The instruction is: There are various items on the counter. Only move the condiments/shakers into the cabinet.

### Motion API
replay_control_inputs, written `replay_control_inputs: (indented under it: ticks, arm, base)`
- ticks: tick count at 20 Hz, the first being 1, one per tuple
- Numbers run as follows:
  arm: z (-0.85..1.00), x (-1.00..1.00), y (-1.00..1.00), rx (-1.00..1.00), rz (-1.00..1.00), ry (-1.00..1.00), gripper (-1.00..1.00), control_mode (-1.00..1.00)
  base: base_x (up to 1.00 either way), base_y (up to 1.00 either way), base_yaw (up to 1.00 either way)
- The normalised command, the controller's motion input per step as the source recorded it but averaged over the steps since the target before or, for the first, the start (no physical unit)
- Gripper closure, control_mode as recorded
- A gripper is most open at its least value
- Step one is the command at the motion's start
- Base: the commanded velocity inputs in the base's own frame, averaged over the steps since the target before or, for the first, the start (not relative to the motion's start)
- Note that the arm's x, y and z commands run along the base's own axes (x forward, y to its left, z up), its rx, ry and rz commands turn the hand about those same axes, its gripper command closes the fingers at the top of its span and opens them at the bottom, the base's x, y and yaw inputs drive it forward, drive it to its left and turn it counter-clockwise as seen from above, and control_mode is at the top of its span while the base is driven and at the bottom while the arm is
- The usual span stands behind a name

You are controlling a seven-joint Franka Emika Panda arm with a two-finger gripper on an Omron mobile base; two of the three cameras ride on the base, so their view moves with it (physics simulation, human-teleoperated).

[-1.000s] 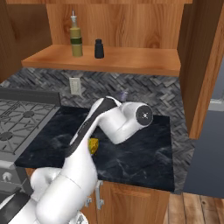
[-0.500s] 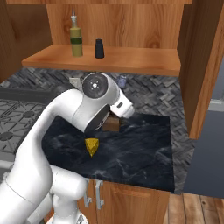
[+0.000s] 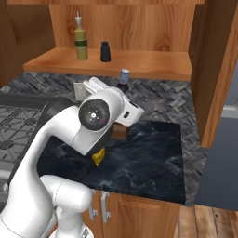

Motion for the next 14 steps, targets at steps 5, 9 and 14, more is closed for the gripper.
replay_control_inputs:
  ticks: [5, 9, 14]
  arm:
    - [0.68, 0.00, 0.03, -0.01, 0.05, -0.30, 1.00, -1.00]
    - [0.93, 0.00, 0.18, -0.10, 0.13, -0.29, 1.00, -1.00]
    - [0.30, 0.10, 0.29, -0.23, 0.15, 0.03, 1.00, -1.00]
  base:
    - [0.00, 0.00, 0.00]
    - [0.00, 0.00, 0.00]
    - [0.00, 0.00, 0.00]
